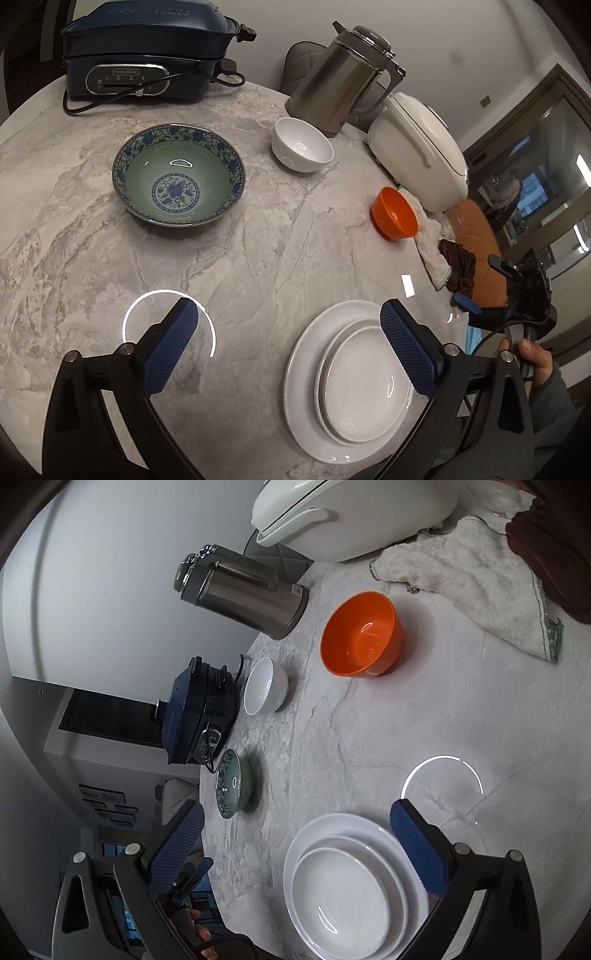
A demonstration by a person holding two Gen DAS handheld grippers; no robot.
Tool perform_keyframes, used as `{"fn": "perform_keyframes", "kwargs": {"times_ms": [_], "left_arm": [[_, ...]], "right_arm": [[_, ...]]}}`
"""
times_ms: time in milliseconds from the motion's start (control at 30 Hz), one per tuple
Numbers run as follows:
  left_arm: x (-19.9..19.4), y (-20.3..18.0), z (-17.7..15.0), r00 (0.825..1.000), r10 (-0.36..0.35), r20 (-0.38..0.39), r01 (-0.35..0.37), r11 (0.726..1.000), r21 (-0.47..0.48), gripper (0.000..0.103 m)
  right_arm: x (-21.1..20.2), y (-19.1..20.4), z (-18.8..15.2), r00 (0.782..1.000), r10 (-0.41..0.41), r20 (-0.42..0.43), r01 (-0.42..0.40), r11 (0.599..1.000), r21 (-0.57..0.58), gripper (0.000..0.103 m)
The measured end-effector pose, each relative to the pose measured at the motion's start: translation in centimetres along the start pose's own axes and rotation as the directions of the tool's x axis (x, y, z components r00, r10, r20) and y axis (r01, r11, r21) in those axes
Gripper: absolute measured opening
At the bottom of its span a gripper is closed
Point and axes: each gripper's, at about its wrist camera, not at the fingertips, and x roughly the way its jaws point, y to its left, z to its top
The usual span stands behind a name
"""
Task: Organize plates and bowls
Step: 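Move both grippers to the blue-and-white patterned bowl, then grasp the rim of the patterned bowl with the left gripper while the right gripper grasps it too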
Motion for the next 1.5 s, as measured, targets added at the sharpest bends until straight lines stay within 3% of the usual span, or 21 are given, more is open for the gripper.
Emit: {"fn": "perform_keyframes", "kwargs": {"times_ms": [233, 300, 367, 500, 667, 767, 833, 900, 1000, 1133, 1233, 1300, 1367, 1500], "left_arm": [[1.6, 1.4, 2.4, 0.994, 0.076, -0.080, -0.086, 0.988, -0.128, 0.100], [0.9, 3.4, 3.3, 0.990, 0.126, -0.067, -0.135, 0.981, -0.142, 0.100], [0.4, 5.8, 4.7, 0.980, 0.189, -0.057, -0.196, 0.969, -0.153, 0.100], [1.3, 10.8, 8.1, 0.974, 0.218, -0.067, -0.225, 0.962, -0.152, 0.099], [4.7, 15.6, 11.4, 0.963, 0.221, -0.152, -0.234, 0.970, -0.072, 0.098], [6.5, 17.3, 12.2, 0.965, 0.188, -0.184, -0.203, 0.977, -0.066, 0.087], [7.5, 18.1, 12.4, 0.965, 0.161, -0.205, -0.178, 0.982, -0.069, 0.070], [8.3, 18.5, 12.6, 0.964, 0.145, -0.221, -0.162, 0.985, -0.061, 0.066], [9.3, 18.9, 12.8, 0.961, 0.129, -0.243, -0.145, 0.988, -0.049, 0.046], [10.3, 19.3, 13.2, 0.958, 0.114, -0.263, -0.131, 0.990, -0.049, 0.038], [10.9, 19.4, 13.5, 0.956, 0.106, -0.272, -0.121, 0.992, -0.040, 0.030], [11.3, 19.3, 13.6, 0.957, 0.092, -0.277, -0.108, 0.993, -0.041, 0.026], [11.9, 19.1, 13.8, 0.954, 0.088, -0.286, -0.102, 0.994, -0.035, 0.015], [12.2, 18.8, 14.1, 0.955, 0.084, -0.284, -0.093, 0.995, -0.019, 0.010]], "right_arm": [[1.4, 0.1, 4.4, 0.998, 0.007, -0.067, -0.012, 0.997, -0.072, 0.100], [3.2, 1.5, 5.2, 0.993, 0.013, -0.115, -0.026, 0.993, -0.111, 0.091], [5.8, 3.9, 5.6, 0.986, 0.005, -0.168, -0.035, 0.984, -0.177, 0.086], [12.6, 9.0, 5.2, 0.969, -0.026, -0.245, -0.042, 0.962, -0.269, 0.073], [21.5, 13.9, 3.2, 0.939, -0.109, -0.326, -0.003, 0.946, -0.325, 0.071], [26.1, 14.5, 1.9, 0.920, -0.156, -0.359, 0.032, 0.944, -0.328, 0.071], [28.4, 14.0, 1.2, 0.909, -0.194, -0.369, 0.077, 0.948, -0.309, 0.067], [30.1, 13.4, 0.9, 0.903, -0.219, -0.369, 0.111, 0.950, -0.292, 0.065], [31.4, 13.2, 0.7, 0.905, -0.230, -0.357, 0.132, 0.951, -0.278, 0.065], [32.8, 13.3, 0.4, 0.895, -0.245, -0.373, 0.144, 0.950, -0.277, 0.063], [33.4, 13.3, 0.3, 0.894, -0.261, -0.364, 0.160, 0.945, -0.284, 0.053], [33.7, 13.2, 0.3, 0.891, -0.266, -0.369, 0.168, 0.946, -0.278, 0.026], [34.1, 13.2, 0.1, 0.880, -0.275, -0.387, 0.171, 0.944, -0.282, 0.013], [34.3, 13.2, 0.0, 0.876, -0.276, -0.396, 0.171, 0.945, -0.280, 0.010]]}}
